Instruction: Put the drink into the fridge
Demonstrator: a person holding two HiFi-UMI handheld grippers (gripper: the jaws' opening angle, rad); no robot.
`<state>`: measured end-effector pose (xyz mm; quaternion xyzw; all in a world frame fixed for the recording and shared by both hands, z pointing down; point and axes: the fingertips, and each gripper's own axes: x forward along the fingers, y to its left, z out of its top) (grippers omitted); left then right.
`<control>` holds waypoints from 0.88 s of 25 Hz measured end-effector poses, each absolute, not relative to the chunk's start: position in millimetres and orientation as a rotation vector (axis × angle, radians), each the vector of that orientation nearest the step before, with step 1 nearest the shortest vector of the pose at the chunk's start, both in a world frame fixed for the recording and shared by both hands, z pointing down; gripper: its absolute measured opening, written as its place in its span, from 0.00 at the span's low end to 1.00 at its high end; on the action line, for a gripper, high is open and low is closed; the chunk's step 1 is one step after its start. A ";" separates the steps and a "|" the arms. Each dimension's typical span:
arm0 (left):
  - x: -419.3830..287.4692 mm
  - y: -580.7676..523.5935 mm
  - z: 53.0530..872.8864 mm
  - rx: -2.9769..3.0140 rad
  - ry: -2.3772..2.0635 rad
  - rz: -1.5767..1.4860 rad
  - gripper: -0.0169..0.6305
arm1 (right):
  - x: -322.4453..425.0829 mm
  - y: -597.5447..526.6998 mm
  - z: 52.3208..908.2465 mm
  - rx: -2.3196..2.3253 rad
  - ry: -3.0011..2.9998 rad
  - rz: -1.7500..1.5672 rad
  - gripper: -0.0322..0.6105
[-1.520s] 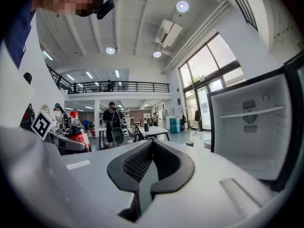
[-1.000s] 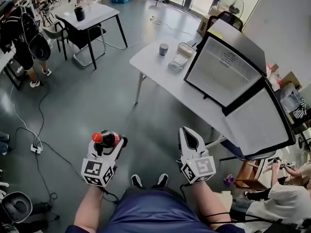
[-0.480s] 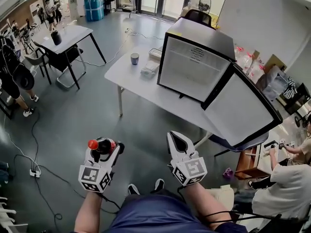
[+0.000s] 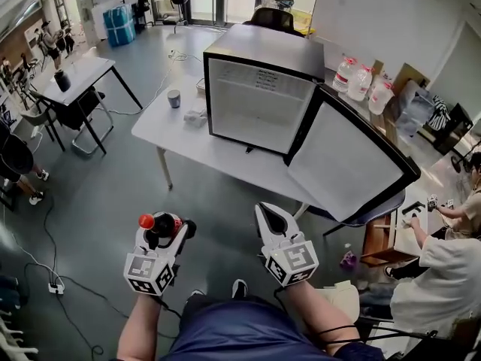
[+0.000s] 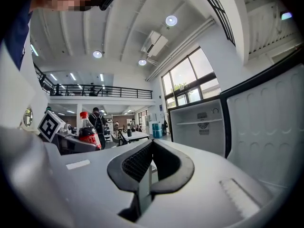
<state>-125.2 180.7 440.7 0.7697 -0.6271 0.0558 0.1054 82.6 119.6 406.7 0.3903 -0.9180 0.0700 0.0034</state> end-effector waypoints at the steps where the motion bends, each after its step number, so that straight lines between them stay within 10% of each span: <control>1: -119.6 176.0 442.9 2.271 -1.837 0.170 0.51 | 89.0 116.3 409.0 1.233 -2.872 0.227 0.06; 22: -122.9 65.5 470.0 2.323 -1.675 0.261 0.51 | 93.9 45.5 445.7 1.385 -2.738 0.365 0.06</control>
